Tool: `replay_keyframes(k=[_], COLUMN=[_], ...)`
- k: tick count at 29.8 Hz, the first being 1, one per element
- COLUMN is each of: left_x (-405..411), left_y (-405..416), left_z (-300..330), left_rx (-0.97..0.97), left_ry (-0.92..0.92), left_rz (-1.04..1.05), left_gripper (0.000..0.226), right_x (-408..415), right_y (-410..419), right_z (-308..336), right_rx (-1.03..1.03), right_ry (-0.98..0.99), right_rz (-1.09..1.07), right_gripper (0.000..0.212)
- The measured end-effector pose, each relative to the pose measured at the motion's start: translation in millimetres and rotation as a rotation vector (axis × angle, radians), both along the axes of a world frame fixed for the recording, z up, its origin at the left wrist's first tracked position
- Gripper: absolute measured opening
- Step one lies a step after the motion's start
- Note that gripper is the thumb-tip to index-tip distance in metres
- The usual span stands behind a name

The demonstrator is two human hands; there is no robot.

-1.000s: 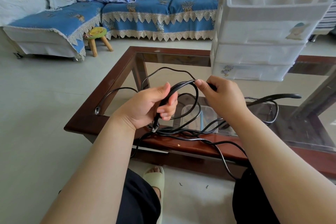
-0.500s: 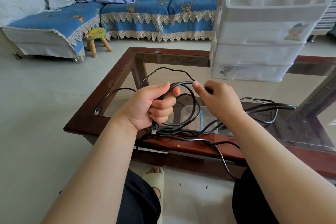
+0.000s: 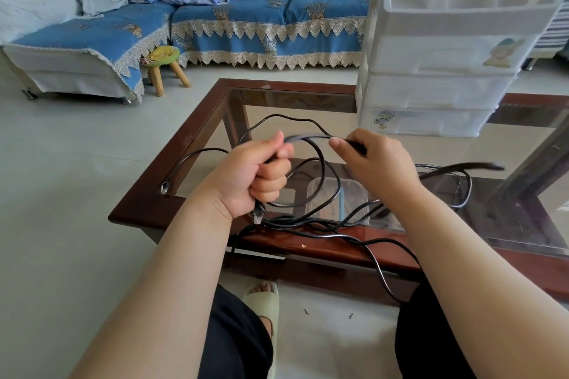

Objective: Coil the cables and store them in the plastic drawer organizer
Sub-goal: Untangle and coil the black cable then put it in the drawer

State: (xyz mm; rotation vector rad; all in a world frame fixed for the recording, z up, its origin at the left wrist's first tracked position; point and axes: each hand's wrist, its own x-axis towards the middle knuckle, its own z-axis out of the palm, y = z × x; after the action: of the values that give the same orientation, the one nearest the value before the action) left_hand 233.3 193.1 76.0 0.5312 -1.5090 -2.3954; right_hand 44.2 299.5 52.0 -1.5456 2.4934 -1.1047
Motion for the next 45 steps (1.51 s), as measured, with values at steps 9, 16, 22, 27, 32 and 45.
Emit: replay_keyframes(k=[9,16,22,27,32,45], left_x=[22.8,35.3,29.3,16.9,4.7,-30.2], left_y=[-29.1,-41.5,-39.9,-27.6,-14.3,23.4], left_z=[2.1,2.8,2.4,2.0,1.8,-8.5], left_rx=[0.267,0.385,0.271,0.034,-0.273,-0.445], left_ry=[0.279,0.412,0.29,0.121,-0.066,-0.409], left_rz=[0.44,0.596,0.608,0.494,0.452,-0.17], left_gripper=[0.037,0.041,0.044,0.042,0.042,0.043], right_x=[-32.6,-44.9,-10.7,28.7,57.6,24.8], right_y=[1.3,-1.3,-0.5,4.0,4.2,14.9], right_z=[-1.5,-2.1,6.4,-6.3,-20.2,0.5], right_rx=[0.206,0.188,0.237,0.314,0.284,-0.154], right_ry=[0.233,0.401,0.448,0.601,0.761,0.529], right_rz=[0.1,-0.177,-0.135,0.08,0.298,0.401], right_gripper=[0.041,0.04,0.032,0.018,0.018,0.03])
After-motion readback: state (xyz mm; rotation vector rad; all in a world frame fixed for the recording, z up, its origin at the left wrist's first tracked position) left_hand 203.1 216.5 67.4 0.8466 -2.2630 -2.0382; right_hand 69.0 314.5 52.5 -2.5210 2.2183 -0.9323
